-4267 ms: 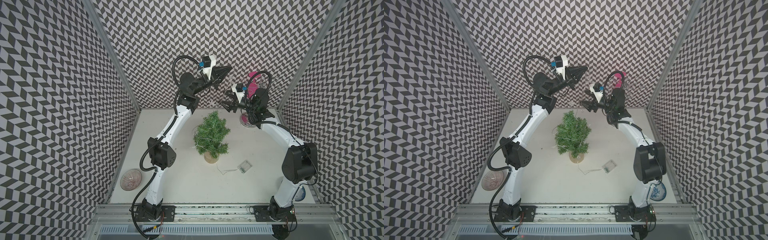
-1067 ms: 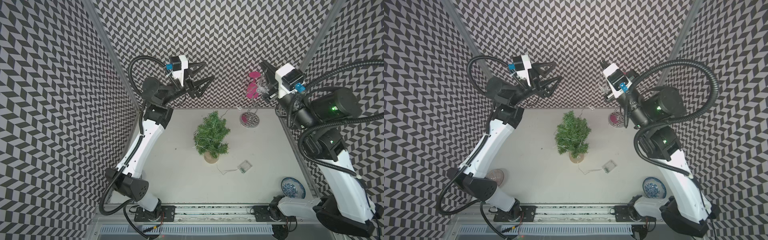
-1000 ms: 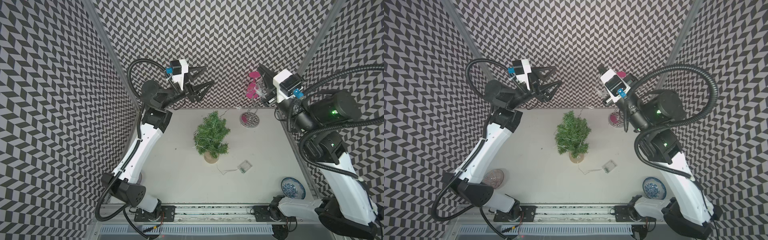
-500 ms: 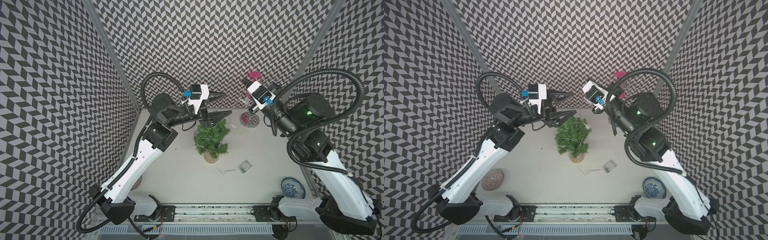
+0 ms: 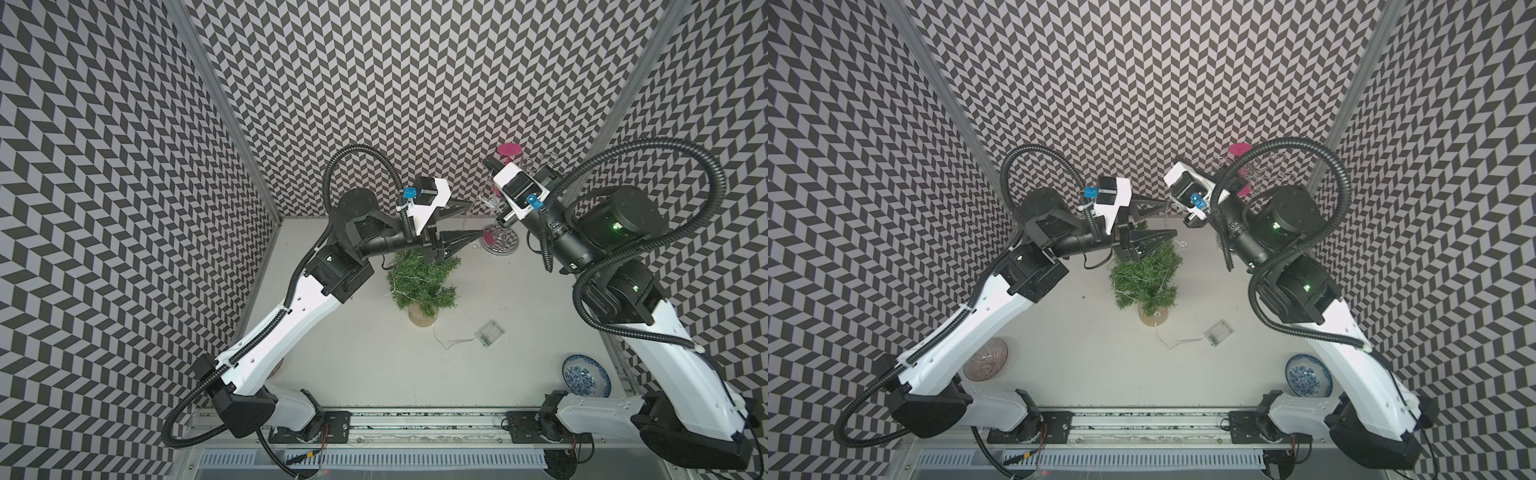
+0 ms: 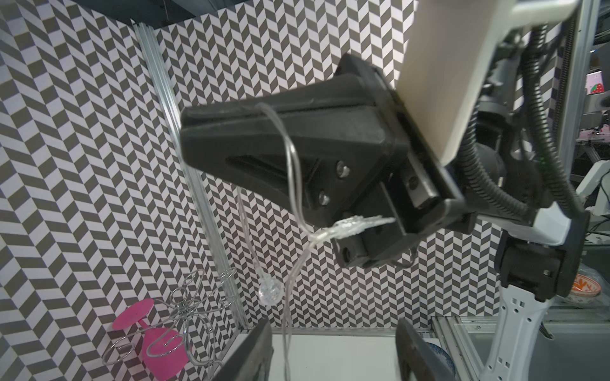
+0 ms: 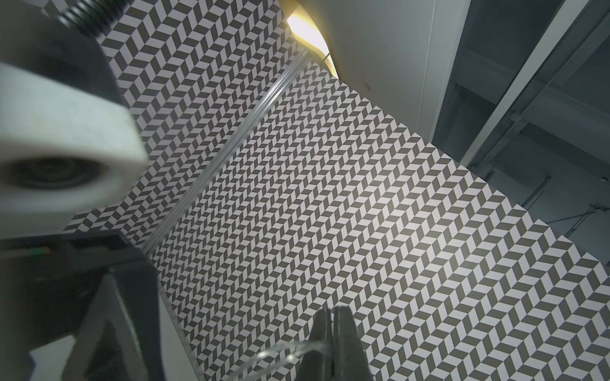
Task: Wrap string light around the christmas tree
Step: Wrap the light string around the Christmas tree.
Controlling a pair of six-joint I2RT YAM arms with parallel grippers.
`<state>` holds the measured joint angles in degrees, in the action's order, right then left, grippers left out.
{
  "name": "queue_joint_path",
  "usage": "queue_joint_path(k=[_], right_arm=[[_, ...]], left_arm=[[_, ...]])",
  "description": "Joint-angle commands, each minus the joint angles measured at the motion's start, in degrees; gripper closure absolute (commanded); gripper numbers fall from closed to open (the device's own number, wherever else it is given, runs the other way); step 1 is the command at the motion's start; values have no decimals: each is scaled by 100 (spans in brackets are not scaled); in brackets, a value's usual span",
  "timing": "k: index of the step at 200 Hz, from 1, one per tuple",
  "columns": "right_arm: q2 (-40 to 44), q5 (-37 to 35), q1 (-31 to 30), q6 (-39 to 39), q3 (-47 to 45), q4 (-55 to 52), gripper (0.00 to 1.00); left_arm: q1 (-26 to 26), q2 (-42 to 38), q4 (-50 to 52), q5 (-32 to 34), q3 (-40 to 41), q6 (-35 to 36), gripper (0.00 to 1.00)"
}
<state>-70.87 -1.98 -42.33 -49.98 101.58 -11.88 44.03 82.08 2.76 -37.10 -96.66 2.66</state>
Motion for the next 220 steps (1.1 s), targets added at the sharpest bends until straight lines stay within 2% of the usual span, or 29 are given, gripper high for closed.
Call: queue_joint_path(k=[1, 23, 49, 112, 157, 192, 220], right_arm=[[126, -55, -57, -72, -47, 293, 100], [147, -70, -56, -74, -39, 263, 100], [149, -201, -57, -249, -70, 285, 100], [162, -199, -57, -204, -312, 271, 100], [118, -126, -122, -144, -487, 342, 100], [159, -156, -140, -144, -687, 608, 100], [114, -169, -144, -144, -659, 593, 100]], left_arm=[[35, 106, 131, 253, -273, 15, 44], [49, 117, 49, 273, -289, -23, 64], [53, -25, -23, 346, -129, -30, 100], [64, -1189, -471, 941, 1071, -32, 100], [36, -1519, -388, 1133, 1516, -56, 100], [38, -1674, -615, 900, 1921, -241, 100], [36, -1880, -663, 1020, 2284, -308, 100]])
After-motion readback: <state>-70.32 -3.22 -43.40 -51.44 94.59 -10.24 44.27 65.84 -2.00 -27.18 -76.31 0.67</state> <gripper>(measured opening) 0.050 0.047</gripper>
